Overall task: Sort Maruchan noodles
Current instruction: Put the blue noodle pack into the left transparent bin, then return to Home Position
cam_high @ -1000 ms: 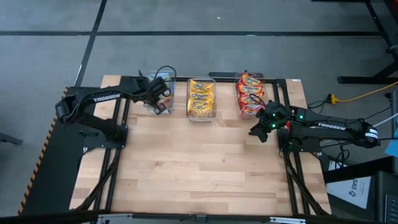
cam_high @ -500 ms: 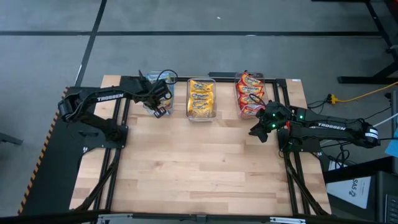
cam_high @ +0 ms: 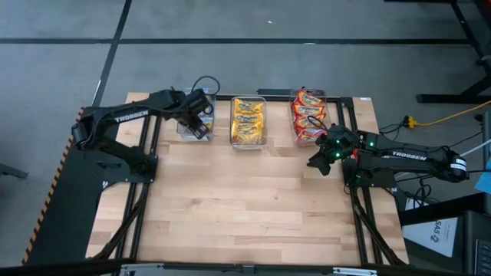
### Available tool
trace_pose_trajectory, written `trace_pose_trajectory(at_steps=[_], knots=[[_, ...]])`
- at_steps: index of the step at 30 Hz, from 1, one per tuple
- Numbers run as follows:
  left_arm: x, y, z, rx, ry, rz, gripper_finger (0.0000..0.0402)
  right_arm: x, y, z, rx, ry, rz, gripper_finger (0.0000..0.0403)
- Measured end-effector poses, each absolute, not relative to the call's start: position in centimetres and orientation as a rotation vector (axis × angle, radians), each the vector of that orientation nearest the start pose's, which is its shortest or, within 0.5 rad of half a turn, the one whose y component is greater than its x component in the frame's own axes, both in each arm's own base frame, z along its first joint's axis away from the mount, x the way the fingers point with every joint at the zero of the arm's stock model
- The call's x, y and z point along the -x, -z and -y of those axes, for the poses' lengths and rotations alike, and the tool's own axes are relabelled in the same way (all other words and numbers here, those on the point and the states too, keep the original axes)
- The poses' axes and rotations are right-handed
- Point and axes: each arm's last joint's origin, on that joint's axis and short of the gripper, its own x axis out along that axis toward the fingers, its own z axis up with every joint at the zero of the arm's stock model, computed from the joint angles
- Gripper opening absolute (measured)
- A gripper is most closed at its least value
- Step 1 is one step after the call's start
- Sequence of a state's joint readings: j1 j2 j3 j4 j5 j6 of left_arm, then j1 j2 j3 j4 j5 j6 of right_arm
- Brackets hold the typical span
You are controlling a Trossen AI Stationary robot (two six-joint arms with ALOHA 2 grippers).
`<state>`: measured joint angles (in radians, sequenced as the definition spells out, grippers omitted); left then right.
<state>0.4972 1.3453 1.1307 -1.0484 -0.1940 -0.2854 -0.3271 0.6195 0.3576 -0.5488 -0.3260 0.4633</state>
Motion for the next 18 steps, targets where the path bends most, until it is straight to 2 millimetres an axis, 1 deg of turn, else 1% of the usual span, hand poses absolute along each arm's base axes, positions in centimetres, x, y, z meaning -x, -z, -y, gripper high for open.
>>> trace_pose_trajectory(at_steps=[3,5,8,11,14,18], knots=[[-21.4,-29.6,-11.9,0.403,-0.786,-1.143,0.0123,-11.9,-18.2,3.1,-0.699,0.183,-0.762,0.0167],[-21.4,-30.9,-11.6,0.425,-0.792,-1.112,0.0124,-11.9,-18.2,3.1,-0.698,0.187,-0.761,0.0167],[-21.7,-32.1,-10.5,0.461,-0.752,-1.112,0.0125,-11.9,-18.2,3.2,-0.677,0.230,-0.750,0.0167],[-21.0,-32.8,-8.6,0.436,-0.691,-1.198,0.0125,-12.2,-18.5,3.4,-0.660,0.242,-0.711,0.0167],[-20.0,-32.8,-6.4,0.424,-0.647,-1.268,0.0125,-12.6,-19.4,3.4,-0.647,0.177,-0.608,0.0167],[-19.6,-32.5,-3.4,0.530,-0.633,-1.236,0.0125,-13.1,-21.0,3.4,-0.609,0.072,-0.444,0.0167]])
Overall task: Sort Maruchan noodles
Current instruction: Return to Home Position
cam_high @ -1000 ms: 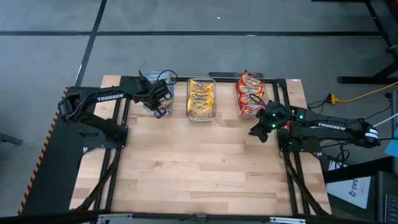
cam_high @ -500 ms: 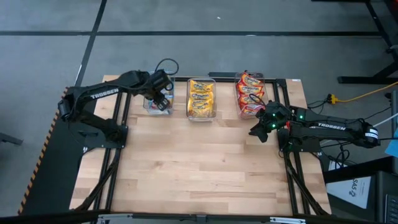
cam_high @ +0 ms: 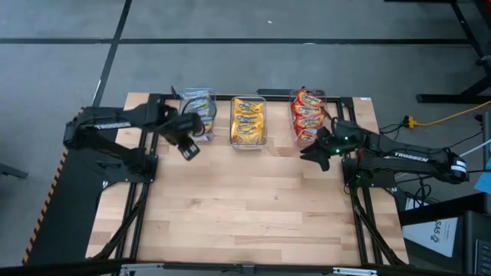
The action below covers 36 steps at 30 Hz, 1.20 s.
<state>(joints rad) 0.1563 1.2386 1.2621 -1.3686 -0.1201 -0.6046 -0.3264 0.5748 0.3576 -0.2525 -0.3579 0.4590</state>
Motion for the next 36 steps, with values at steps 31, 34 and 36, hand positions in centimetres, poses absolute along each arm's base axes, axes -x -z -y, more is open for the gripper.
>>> trace_pose_trajectory(at_steps=[31,34,36], knots=[[-20.0,-32.1,2.6,0.491,-0.473,-1.240,0.0125,-10.8,-18.6,-2.7,-0.074,-0.258,0.075,0.0167],[-20.0,-32.1,2.6,0.491,-0.473,-1.240,0.0125,-10.4,-18.0,-2.6,-0.059,-0.248,0.124,0.0167],[-20.0,-32.1,2.6,0.491,-0.473,-1.240,0.0125,-10.2,-18.0,-2.4,-0.040,-0.217,0.123,0.0167]])
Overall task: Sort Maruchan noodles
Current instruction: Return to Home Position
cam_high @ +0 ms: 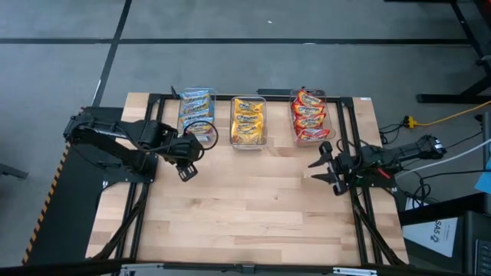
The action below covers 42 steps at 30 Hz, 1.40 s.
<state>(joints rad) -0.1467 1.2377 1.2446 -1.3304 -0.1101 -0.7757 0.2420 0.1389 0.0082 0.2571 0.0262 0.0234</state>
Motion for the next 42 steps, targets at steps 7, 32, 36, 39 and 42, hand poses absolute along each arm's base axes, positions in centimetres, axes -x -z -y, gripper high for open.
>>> trace_pose_trajectory(at_steps=[7,32,36,39,42], knots=[[-20.0,-32.1,2.6,0.491,-0.472,-1.239,0.0125,-9.7,-17.4,-2.1,-0.032,-0.149,0.081,0.0167],[-20.2,-32.1,2.6,0.494,-0.469,-1.225,0.0125,-9.6,-16.9,-1.8,-0.086,-0.071,0.028,0.0167],[-20.2,-32.1,2.6,0.494,-0.469,-1.225,0.0125,-9.6,-16.9,-1.8,-0.086,-0.071,0.028,0.0167],[-20.2,-32.2,2.7,0.494,-0.468,-1.224,0.0125,-9.6,-16.9,-1.8,-0.086,-0.071,0.028,0.0167],[-19.9,-32.5,2.2,0.469,-0.463,-1.177,0.0125,-9.6,-16.9,-1.8,-0.086,-0.071,0.028,0.0167]])
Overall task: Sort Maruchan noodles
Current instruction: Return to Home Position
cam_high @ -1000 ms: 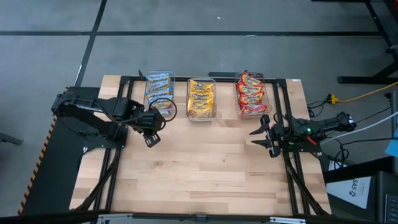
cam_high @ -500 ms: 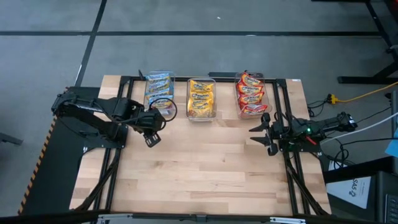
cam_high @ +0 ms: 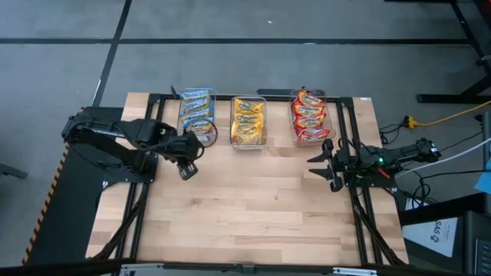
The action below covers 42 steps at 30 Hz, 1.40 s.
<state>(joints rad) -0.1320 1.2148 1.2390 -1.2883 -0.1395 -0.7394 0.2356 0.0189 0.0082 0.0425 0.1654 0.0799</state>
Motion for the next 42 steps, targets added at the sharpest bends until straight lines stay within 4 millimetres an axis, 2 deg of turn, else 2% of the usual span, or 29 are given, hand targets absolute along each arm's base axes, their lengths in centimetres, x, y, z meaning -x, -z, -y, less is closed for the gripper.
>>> trace_pose_trajectory(at_steps=[2,4,9,13,17,23,29,42], knots=[[-20.0,-32.7,1.7,0.405,-0.556,-0.938,0.0125,-9.6,-16.9,-1.8,-0.087,-0.071,0.028,0.0167],[-20.1,-32.0,1.7,0.252,-0.586,-0.691,0.0125,-9.6,-16.9,-1.8,-0.087,-0.071,0.028,0.0167],[-19.7,-27.1,2.6,0.058,-0.201,-0.291,0.0125,-9.6,-16.9,-1.8,-0.087,-0.072,0.029,0.0167],[-17.6,-24.1,2.6,0.046,-0.067,-0.056,0.0125,-9.6,-16.9,-1.8,-0.087,-0.073,0.029,0.0167],[-15.6,-21.8,2.3,0.074,-0.015,0.043,0.0125,-9.6,-16.9,-1.8,-0.087,-0.074,0.028,0.0167],[-13.1,-21.0,1.9,0.054,0.039,0.166,0.0125,-9.6,-16.9,-1.8,-0.087,-0.074,0.028,0.0167],[-11.2,-19.2,1.2,0.049,0.033,0.234,0.0125,-9.6,-16.9,-1.8,-0.087,-0.074,0.028,0.0167],[-9.7,-17.6,0.0,0.051,-0.011,0.105,0.0125,-9.6,-16.9,-1.8,-0.087,-0.069,0.028,0.0167]])
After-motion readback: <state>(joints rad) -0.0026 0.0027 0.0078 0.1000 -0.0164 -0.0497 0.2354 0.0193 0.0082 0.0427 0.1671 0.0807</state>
